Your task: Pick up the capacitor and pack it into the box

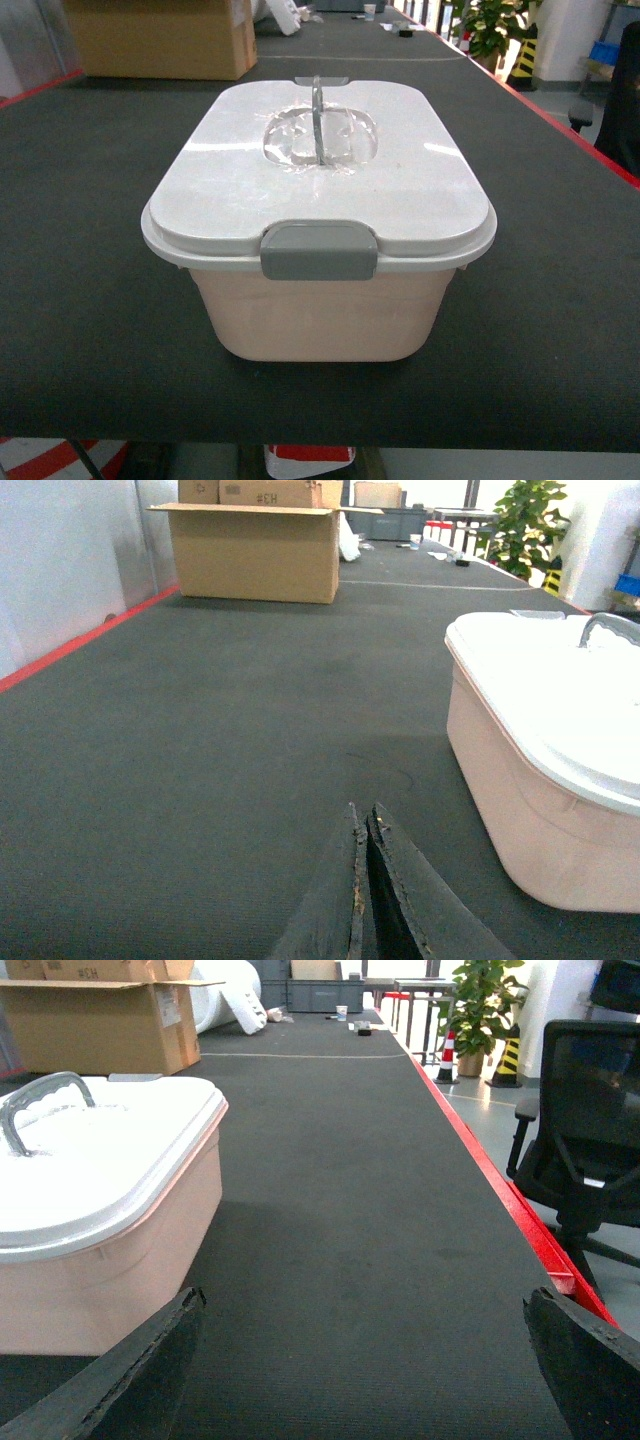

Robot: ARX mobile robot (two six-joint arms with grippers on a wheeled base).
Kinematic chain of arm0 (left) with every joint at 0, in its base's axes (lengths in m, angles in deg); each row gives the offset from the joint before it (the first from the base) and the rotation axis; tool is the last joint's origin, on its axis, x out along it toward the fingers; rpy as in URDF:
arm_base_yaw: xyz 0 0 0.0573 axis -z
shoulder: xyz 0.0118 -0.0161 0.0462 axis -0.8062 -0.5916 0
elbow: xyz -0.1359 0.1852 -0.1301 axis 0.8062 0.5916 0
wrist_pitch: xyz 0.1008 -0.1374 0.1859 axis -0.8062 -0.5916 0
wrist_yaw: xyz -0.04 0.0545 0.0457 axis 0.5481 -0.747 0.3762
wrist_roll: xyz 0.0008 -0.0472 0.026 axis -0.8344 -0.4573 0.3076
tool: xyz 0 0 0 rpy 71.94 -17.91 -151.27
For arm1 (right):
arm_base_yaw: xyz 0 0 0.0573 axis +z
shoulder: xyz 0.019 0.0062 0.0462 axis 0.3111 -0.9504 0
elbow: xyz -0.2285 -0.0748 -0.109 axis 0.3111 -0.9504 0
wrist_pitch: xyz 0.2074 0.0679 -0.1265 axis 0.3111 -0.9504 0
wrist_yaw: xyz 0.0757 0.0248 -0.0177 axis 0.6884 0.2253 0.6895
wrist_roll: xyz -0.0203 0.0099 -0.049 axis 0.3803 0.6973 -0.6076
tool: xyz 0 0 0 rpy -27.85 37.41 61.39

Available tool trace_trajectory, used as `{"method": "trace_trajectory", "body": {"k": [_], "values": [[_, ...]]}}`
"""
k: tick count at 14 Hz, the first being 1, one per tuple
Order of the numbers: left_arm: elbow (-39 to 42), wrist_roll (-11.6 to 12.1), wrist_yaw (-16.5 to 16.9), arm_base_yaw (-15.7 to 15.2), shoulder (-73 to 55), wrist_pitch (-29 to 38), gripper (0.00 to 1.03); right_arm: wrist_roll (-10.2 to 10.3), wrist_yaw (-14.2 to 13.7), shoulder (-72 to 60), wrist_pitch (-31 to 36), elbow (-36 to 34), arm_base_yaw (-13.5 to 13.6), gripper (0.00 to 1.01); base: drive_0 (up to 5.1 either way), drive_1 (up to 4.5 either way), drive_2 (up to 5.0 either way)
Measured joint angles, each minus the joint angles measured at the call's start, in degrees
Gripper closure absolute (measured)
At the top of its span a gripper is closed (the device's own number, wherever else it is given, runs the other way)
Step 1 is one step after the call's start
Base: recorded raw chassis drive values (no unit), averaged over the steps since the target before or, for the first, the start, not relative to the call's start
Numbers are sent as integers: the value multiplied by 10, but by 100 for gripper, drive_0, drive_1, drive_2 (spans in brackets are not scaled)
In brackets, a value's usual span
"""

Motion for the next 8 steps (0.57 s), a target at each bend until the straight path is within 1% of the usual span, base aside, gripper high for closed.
{"method": "trace_trajectory", "body": {"k": [5,6,7,8], "values": [[0,0,0,0,45,-44,101,0,0,0,0,0,0,3,0,0,0],[0,0,0,0,89,-109,101,0,0,0,0,0,0,3,0,0,0],[0,0,0,0,127,-152,101,0,0,0,0,0,0,3,0,0,0],[-1,1,1,0,137,-134,101,0,0,0,0,0,0,3,0,0,0]]}}
